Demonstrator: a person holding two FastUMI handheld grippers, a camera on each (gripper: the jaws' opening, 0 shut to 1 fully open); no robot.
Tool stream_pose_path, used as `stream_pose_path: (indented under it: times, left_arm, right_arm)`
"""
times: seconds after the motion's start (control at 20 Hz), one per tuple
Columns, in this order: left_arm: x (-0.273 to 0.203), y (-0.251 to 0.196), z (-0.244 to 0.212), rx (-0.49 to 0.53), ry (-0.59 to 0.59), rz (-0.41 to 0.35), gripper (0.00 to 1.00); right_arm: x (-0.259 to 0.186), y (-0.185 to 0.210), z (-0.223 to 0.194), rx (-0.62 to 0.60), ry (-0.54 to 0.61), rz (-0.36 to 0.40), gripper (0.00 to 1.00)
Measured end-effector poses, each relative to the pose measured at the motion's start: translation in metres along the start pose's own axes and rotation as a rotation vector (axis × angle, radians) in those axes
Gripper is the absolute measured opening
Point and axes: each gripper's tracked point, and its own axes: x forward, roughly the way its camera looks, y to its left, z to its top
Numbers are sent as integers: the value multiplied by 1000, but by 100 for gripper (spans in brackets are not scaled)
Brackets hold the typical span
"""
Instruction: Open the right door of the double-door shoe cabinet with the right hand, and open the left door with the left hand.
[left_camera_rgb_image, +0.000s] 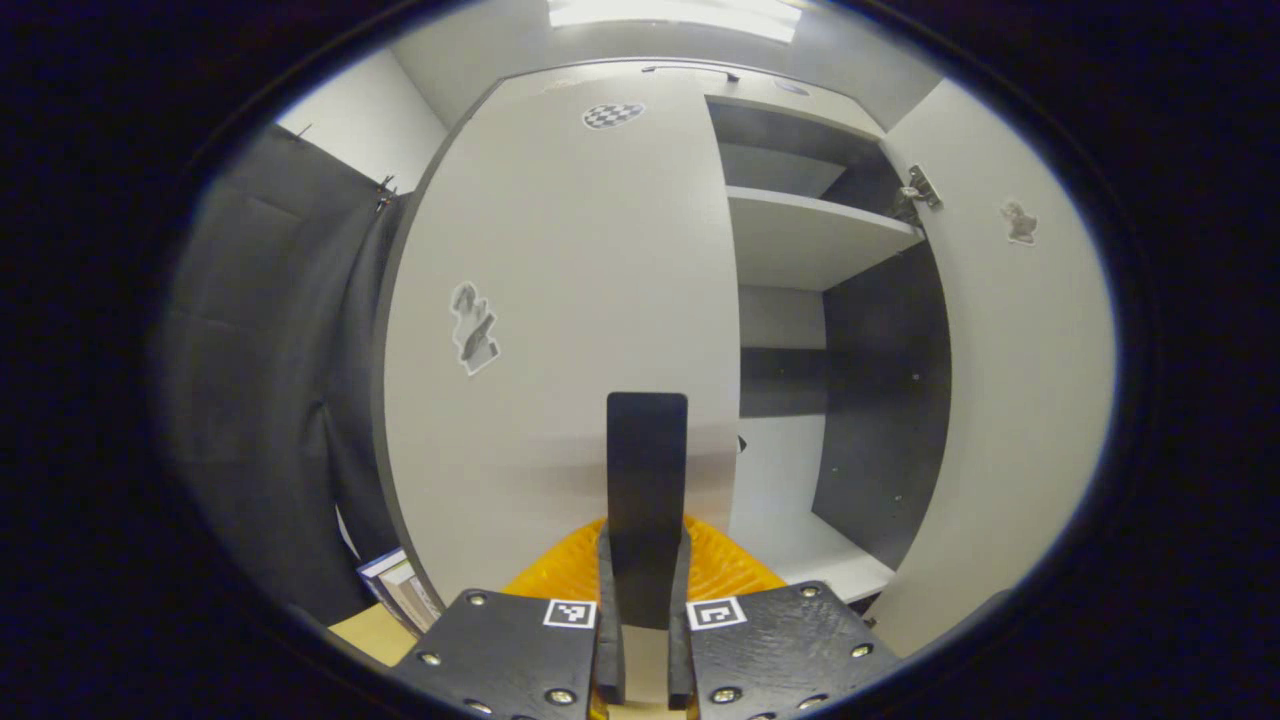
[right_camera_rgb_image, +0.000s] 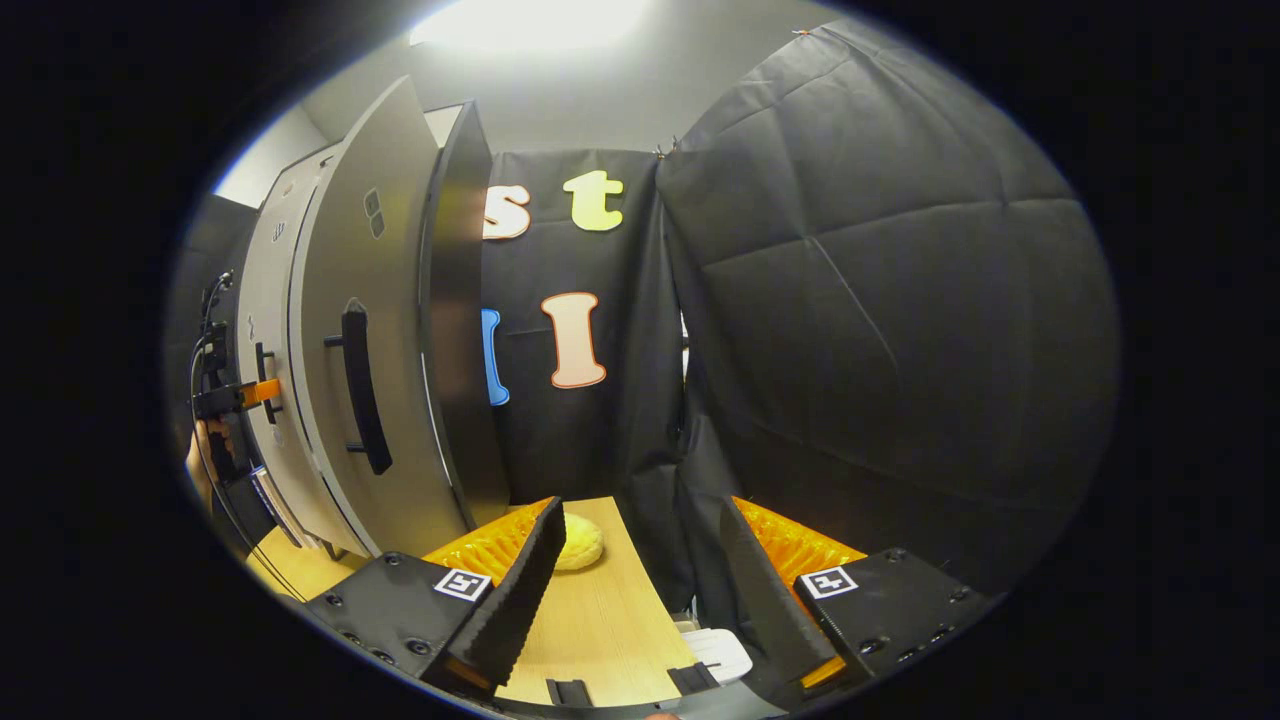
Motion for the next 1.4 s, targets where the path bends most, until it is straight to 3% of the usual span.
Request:
stream_pose_path:
  times: [0.3, 0.35, 0.4, 0.55, 0.6, 0.65, 0.95, 1.0, 1.1, 1.4]
  left_arm:
    - [-17, 11, -1, 12, 20, 33, 19]
    - [-19, 13, 0, 9, 18, 29, 14]
    - [-25, 15, -1, 7, 20, 26, 17]
    - [-27, 16, -1, 8, 21, 19, 14]
    - [-29, 18, -1, 9, 20, 13, 17]
    - [-33, 21, -2, 9, 22, 1, 16]
    - [-51, 40, -5, -13, 22, -66, 14]
    - [-55, 43, -6, -16, 22, -72, 14]
    - [-60, 49, -5, -16, 23, -83, 14]
    - [-72, 70, -4, -16, 17, -108, 13]
  right_arm:
    - [-2, 3, 0, 6, -4, 63, 96]
    - [-2, 5, -1, 8, -4, 68, 96]
    - [-3, 6, -3, 10, -1, 71, 92]
    - [-7, 13, -3, 15, 0, 68, 96]
    - [-9, 18, -4, 17, -1, 68, 92]
    - [-10, 23, -5, 16, 1, 66, 96]
    - [-25, 60, -8, 2, 6, 42, 96]
    - [-29, 64, -7, -5, 1, 34, 92]
    - [-38, 76, -6, -10, -3, 28, 96]
    - [-59, 110, -8, -6, 3, 33, 96]
